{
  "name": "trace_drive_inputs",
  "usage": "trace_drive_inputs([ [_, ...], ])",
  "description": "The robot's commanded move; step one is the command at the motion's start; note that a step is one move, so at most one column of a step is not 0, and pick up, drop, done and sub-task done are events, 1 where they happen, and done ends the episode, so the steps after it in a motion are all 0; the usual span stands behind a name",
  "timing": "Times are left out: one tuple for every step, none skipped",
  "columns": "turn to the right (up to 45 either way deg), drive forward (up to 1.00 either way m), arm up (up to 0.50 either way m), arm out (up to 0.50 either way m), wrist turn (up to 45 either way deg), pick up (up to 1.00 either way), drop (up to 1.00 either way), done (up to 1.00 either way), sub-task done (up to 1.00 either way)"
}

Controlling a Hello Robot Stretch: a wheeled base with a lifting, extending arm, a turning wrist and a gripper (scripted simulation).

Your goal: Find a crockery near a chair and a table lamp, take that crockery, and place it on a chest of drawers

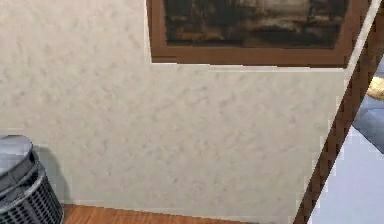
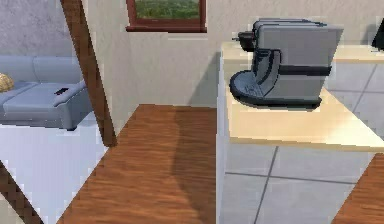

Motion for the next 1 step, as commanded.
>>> trace_drive_inputs([
  [15.0, 0.00, 0.00, 0.00, 0.0, 0.00, 0.00, 0.00, 0.00],
])
